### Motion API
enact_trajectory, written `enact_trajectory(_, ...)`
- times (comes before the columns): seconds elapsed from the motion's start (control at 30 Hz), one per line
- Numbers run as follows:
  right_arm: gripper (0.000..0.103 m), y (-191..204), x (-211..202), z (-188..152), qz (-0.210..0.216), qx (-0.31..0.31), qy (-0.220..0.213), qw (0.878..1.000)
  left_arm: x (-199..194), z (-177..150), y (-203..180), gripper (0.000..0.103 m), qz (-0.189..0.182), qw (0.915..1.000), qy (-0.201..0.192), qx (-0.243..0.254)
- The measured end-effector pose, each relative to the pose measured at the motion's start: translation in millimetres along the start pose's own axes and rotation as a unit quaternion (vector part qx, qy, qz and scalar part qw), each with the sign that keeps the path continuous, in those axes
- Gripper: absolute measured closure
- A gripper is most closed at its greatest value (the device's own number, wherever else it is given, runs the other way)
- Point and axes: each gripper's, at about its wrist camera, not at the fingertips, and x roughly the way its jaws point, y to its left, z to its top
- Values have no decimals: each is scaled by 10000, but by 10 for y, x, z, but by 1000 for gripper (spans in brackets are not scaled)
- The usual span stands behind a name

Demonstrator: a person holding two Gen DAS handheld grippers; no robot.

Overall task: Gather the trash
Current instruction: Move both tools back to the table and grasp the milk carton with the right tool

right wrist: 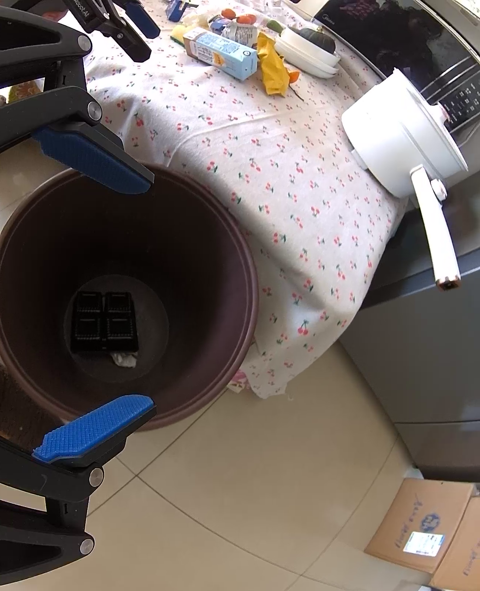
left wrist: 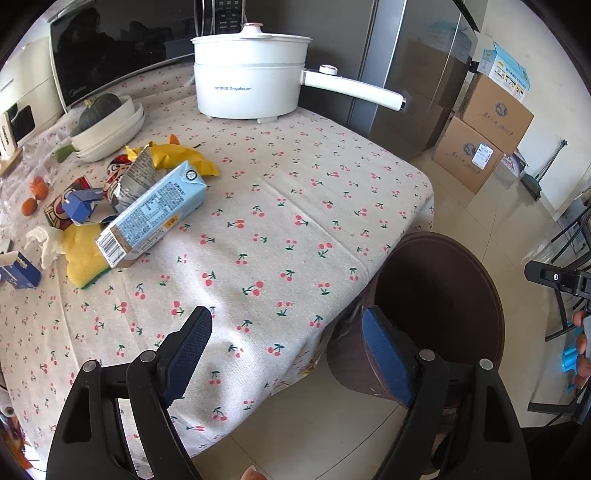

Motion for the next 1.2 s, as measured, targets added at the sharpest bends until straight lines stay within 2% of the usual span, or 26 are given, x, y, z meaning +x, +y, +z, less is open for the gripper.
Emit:
enact_trajectory(0.23, 11, 310, 59, 63, 99, -101, 7, 9999, -160, -60, 387, 17, 239, 9994, -44, -231)
enact_trajectory(0.47, 10, 796, 178, 143, 285, -304, 26, 9991, -394, -181, 932, 17, 567, 9965, -100, -605)
enact_trajectory(0.73, 10, 1495, 373, 161, 563, -502, 47, 9971, -614, -388, 1632, 17, 930, 9894, -98, -1114)
enact_trajectory(0.97, 9, 2126, 657, 112, 590, -796, 123, 9950, -756, -600, 2170, 17, 1268, 9810, -72, -1466)
enact_trajectory(1.2, 9, 2693, 1032, 75, 749, -671, 170, 9948, -850, -778, 2580, 17, 1416, 9731, -31, -1818)
